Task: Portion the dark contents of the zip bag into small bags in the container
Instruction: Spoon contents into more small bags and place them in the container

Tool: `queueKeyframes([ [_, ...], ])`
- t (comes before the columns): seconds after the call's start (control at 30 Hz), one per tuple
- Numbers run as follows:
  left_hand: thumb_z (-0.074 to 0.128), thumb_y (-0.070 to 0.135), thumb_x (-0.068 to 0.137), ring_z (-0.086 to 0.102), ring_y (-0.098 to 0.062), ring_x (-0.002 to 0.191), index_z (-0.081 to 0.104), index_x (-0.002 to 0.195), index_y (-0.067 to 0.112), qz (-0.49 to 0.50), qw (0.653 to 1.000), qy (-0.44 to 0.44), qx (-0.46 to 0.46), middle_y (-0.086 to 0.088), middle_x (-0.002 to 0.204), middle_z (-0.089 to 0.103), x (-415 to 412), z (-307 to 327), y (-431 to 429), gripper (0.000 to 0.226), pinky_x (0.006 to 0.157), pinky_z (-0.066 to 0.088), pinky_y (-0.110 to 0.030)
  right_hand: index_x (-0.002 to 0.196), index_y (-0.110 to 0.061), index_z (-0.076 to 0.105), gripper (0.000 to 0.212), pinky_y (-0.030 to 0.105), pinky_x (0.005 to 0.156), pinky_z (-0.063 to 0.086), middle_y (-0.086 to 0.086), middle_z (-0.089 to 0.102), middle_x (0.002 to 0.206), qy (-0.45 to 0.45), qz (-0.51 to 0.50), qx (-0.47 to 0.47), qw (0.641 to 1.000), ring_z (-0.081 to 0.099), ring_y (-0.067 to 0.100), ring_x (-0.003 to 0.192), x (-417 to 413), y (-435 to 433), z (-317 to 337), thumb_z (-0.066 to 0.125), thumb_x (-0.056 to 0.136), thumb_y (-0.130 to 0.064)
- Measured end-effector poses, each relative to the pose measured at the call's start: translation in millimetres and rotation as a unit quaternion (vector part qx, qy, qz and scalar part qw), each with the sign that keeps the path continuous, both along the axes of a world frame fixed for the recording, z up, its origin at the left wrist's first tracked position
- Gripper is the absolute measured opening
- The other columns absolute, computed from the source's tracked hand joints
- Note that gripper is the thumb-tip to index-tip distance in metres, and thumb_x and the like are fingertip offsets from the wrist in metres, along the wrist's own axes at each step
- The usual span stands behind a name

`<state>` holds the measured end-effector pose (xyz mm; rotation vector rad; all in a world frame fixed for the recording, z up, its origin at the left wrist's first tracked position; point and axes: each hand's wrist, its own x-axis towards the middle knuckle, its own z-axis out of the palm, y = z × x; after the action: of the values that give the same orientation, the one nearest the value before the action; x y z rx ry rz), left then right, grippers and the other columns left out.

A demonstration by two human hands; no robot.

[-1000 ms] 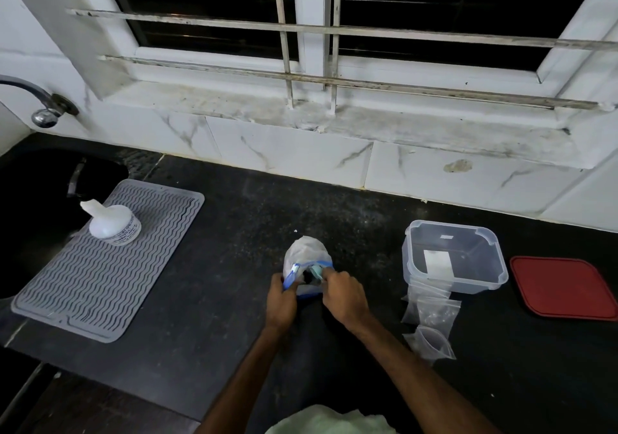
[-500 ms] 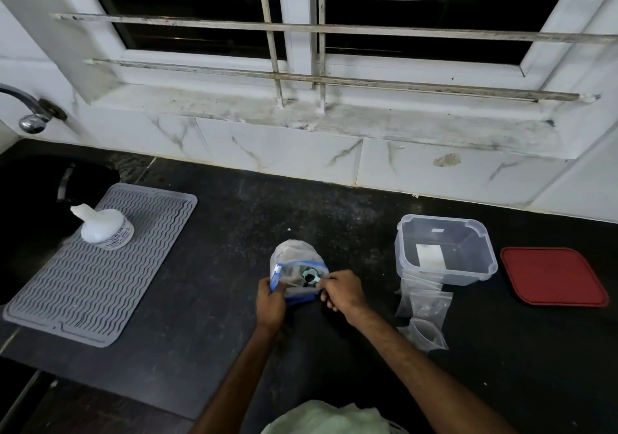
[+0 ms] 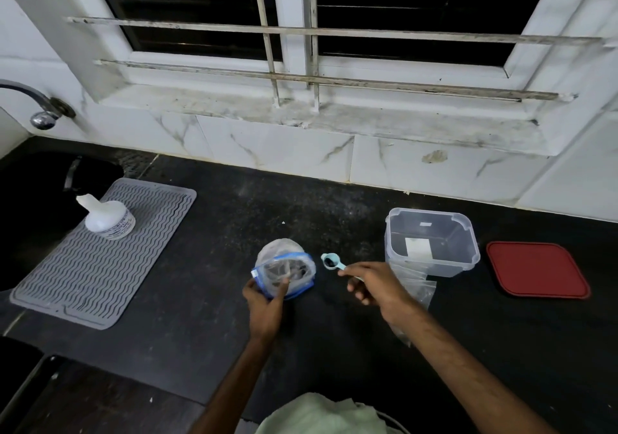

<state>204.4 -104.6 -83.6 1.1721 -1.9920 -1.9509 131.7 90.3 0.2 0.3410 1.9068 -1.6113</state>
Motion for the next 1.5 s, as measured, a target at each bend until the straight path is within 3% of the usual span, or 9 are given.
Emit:
queueKeyframes([
  [0.2, 0.063, 0.046, 0.085, 0.049, -0.024, 0.116, 0.043, 0.132, 0.009, 0.086, 0.958, 0.098, -0.257, -0.01, 0.127, 0.049, 50, 12, 47, 0.063, 0.102, 0.043, -0.044, 0.089, -0.005, 0.073, 0.016, 0.021, 0.041, 0.03, 0.009, 0.06, 0.061, 0.02, -0.025, -0.009, 0.999, 0.044, 0.012, 0.045, 11, 75, 8, 0.061, 0.091, -0.015],
  [0.33, 0.076, 0.041, 0.081, 0.053, -0.007, 0.116, 0.047, 0.128, 0.026, -0.122, 0.969, 0.103, -0.187, 0.004, 0.127, 0.052, 49, 1, 106, 0.057, 0.103, 0.045, -0.038, 0.089, -0.001, 0.071, 0.017, 0.022, 0.04, 0.028, 0.008, 0.058, 0.06, 0.035, -0.027, 0.001, 0.999, 0.042, 0.012, 0.042, 23, 115, 3, 0.061, 0.09, -0.014],
  [0.47, 0.079, 0.061, 0.06, 0.043, -0.009, 0.128, 0.036, 0.141, 0.025, -0.298, 0.937, 0.022, -0.182, 0.01, 0.136, 0.043, 30, -18, 163, 0.098, 0.109, 0.04, -0.031, 0.086, -0.001, 0.072, 0.018, 0.019, 0.038, 0.026, 0.007, 0.059, 0.058, 0.043, 0.006, 0.042, 0.998, 0.041, 0.011, 0.041, 33, 144, -5, 0.066, 0.087, -0.018],
  [0.8, 0.073, 0.047, 0.073, 0.052, -0.009, 0.109, 0.055, 0.115, 0.027, -0.257, 0.937, -0.006, -0.236, 0.011, 0.116, 0.051, 11, -17, 226, 0.05, 0.086, 0.046, -0.027, 0.075, -0.017, 0.072, 0.017, 0.022, 0.048, 0.047, -0.001, 0.068, 0.056, 0.188, 0.125, 0.173, 0.959, 0.056, 0.009, 0.041, 41, 176, -26, 0.062, 0.088, -0.019],
  [1.0, 0.074, 0.035, 0.076, 0.054, -0.012, 0.106, 0.058, 0.116, 0.02, -0.24, 0.944, 0.017, -0.225, 0.005, 0.114, 0.054, 13, -17, 231, 0.045, 0.09, 0.047, -0.027, 0.099, -0.024, 0.068, 0.019, 0.034, 0.07, 0.053, -0.002, 0.071, 0.093, 0.415, 0.267, 0.397, 0.774, 0.068, 0.022, 0.085, 45, 172, -31, 0.054, 0.091, -0.034],
  [1.1, 0.072, 0.03, 0.077, 0.054, -0.009, 0.104, 0.058, 0.116, 0.021, -0.232, 0.949, 0.03, -0.21, 0.006, 0.112, 0.054, 13, -12, 233, 0.042, 0.09, 0.046, -0.026, 0.085, -0.023, 0.071, 0.029, 0.027, 0.045, 0.048, -0.004, 0.068, 0.075, 0.536, 0.317, 0.447, 0.642, 0.065, 0.018, 0.067, 49, 168, -30, 0.084, 0.059, -0.019],
  [1.2, 0.069, 0.023, 0.078, 0.055, -0.011, 0.103, 0.057, 0.113, 0.02, -0.222, 0.954, 0.032, -0.197, 0.005, 0.111, 0.054, 14, -10, 236, 0.037, 0.088, 0.046, -0.024, 0.082, -0.023, 0.076, 0.053, 0.02, 0.039, 0.043, -0.008, 0.066, 0.063, 0.599, 0.309, 0.419, 0.608, 0.061, 0.012, 0.054, 53, 170, -42, 0.091, 0.031, -0.016],
  [1.37, 0.072, 0.029, 0.074, 0.056, -0.01, 0.104, 0.057, 0.115, 0.022, -0.206, 0.96, 0.033, -0.185, 0.006, 0.114, 0.053, 18, -12, 234, 0.044, 0.092, 0.05, -0.03, 0.092, -0.029, 0.075, 0.043, 0.021, 0.045, 0.046, -0.012, 0.07, 0.074, 0.596, 0.262, 0.381, 0.656, 0.063, 0.01, 0.057, 59, 179, -52, 0.088, 0.052, -0.021],
  [1.5, 0.076, 0.034, 0.075, 0.055, -0.006, 0.106, 0.057, 0.118, 0.023, -0.21, 0.96, 0.039, -0.181, 0.007, 0.116, 0.052, 20, -15, 233, 0.048, 0.093, 0.048, -0.025, 0.099, -0.037, 0.074, 0.016, 0.026, 0.066, 0.055, -0.018, 0.073, 0.082, 0.385, 0.088, 0.229, 0.89, 0.068, 0.002, 0.07, 64, 175, -43, 0.07, 0.083, -0.033],
])
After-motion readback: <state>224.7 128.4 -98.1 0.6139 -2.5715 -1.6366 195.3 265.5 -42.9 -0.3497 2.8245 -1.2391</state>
